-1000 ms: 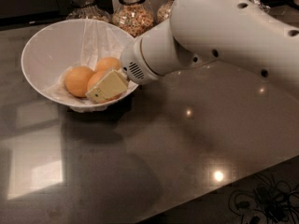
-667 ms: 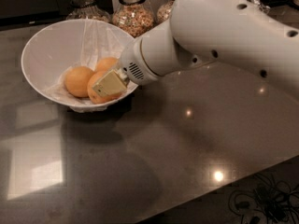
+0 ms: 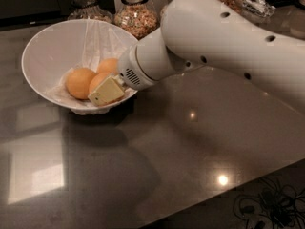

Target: Pick orange from white bowl

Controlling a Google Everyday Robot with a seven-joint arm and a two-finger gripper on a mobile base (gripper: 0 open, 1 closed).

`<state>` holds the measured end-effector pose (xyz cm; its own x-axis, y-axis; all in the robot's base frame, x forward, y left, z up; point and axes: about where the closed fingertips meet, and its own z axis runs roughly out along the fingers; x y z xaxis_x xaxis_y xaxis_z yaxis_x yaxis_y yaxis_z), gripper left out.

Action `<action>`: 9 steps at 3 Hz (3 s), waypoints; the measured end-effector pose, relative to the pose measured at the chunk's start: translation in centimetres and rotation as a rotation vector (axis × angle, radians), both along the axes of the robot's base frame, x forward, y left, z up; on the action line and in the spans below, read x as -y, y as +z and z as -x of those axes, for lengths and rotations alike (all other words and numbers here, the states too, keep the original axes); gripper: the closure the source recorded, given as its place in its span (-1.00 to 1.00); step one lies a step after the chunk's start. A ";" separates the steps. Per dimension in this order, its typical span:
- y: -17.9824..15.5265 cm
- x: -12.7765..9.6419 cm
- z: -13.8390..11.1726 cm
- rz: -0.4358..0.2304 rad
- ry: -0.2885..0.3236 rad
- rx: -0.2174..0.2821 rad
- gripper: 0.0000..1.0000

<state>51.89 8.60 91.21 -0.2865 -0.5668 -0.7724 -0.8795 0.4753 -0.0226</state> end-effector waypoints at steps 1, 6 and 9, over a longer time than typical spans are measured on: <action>-0.8 -0.3 -0.5 0.017 -0.004 -0.008 -0.42; -5.4 -2.2 -3.6 0.115 -0.064 -0.097 -0.32; -2.0 -1.8 -2.1 0.068 0.003 -0.004 0.96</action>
Offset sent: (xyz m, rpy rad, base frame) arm 0.0196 0.0090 -0.0228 -0.0469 0.0311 -0.0237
